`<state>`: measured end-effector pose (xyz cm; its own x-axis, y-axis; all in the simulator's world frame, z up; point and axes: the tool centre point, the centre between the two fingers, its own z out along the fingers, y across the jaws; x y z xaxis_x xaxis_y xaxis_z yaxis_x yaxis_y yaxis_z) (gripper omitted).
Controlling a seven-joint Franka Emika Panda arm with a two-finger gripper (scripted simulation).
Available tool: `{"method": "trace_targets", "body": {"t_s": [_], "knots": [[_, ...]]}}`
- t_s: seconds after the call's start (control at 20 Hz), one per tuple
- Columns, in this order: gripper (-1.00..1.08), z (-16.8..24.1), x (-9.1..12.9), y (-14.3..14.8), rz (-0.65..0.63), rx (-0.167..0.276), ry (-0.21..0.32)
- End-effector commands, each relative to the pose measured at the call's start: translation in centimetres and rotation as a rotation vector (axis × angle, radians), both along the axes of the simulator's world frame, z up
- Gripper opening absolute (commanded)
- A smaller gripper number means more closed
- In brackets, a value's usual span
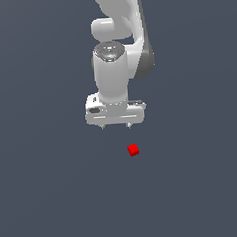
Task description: Pick up the red cube and move it to a goal position.
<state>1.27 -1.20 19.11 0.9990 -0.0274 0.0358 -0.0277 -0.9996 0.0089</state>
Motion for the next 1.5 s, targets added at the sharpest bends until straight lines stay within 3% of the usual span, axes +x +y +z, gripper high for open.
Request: {"method": "trace_targets", "body": {"t_s": [0.0, 0.45, 1.1, 1.45], "knots": [[1.0, 0.0, 0.0, 0.0, 0.0, 0.0, 0.0], [1.0, -2.5, 0.5, 1.0, 0.055, 0.001, 0.005], [1.0, -12.9, 2.0, 5.4, 0.286, 0.005, 0.027], [1.0, -16.4, 2.3, 6.9, 0.363, 0.005, 0.035]]}}
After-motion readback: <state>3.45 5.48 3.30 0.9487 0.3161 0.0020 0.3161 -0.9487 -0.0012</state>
